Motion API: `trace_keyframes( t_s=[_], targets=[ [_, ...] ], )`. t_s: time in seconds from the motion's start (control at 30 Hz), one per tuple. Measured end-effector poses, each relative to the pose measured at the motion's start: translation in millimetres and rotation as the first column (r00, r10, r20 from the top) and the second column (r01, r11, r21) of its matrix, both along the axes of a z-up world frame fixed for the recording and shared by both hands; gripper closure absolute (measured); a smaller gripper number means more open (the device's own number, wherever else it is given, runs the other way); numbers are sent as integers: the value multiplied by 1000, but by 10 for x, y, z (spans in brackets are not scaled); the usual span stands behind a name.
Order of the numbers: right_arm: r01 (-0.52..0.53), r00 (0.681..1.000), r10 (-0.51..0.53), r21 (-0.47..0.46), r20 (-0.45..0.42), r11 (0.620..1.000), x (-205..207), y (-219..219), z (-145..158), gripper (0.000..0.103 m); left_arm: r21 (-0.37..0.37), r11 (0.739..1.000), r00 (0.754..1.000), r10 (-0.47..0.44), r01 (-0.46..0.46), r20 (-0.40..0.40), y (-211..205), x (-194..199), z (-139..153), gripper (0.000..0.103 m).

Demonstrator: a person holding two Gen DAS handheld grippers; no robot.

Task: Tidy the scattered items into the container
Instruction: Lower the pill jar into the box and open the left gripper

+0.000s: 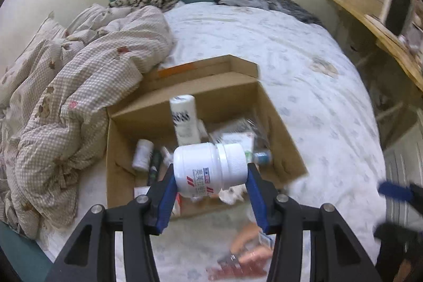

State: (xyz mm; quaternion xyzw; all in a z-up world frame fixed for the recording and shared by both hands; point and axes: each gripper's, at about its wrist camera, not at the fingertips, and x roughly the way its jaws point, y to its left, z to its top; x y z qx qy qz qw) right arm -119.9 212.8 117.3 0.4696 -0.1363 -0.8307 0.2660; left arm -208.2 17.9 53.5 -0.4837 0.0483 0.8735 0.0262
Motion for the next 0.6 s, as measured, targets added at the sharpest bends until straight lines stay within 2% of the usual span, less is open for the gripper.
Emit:
trace_keyframes(
  t_s=[0.07, 0.13, 0.27, 0.4, 0.47, 0.53, 0.6],
  targets=[
    [0, 1000, 0, 6, 1, 1000, -9, 0, -9, 19, -27, 999, 1000, 24, -24, 13, -18, -161, -99, 53],
    [3, 1000, -3, 8, 1, 1000, -25, 9, -13, 19, -30, 998, 996, 57, -56, 62, -84, -289, -279, 53],
    [9, 1000, -9, 3, 8, 1000, -64, 28, -23, 19, -25, 992, 986, 122, -120, 116, -213, -355, -544, 53],
    [6, 1000, -6, 1, 17, 1000, -91, 19, -39, 19, -49, 990, 979, 139, -133, 150, -246, -410, -720, 52],
    [1, 1000, -1, 3, 19, 1000, -94, 1, -46, 19, -52, 988, 974, 150, -143, 168, -266, -420, -766, 47],
    [-7, 1000, 7, 9, 21, 1000, -95, -26, -56, 19, -41, 986, 970, 166, -161, 179, -302, -416, -773, 37],
    [-14, 1000, 13, 13, 22, 1000, -94, -51, -66, 19, -27, 985, 969, 173, -171, 177, -332, -398, -749, 37]
  ],
)
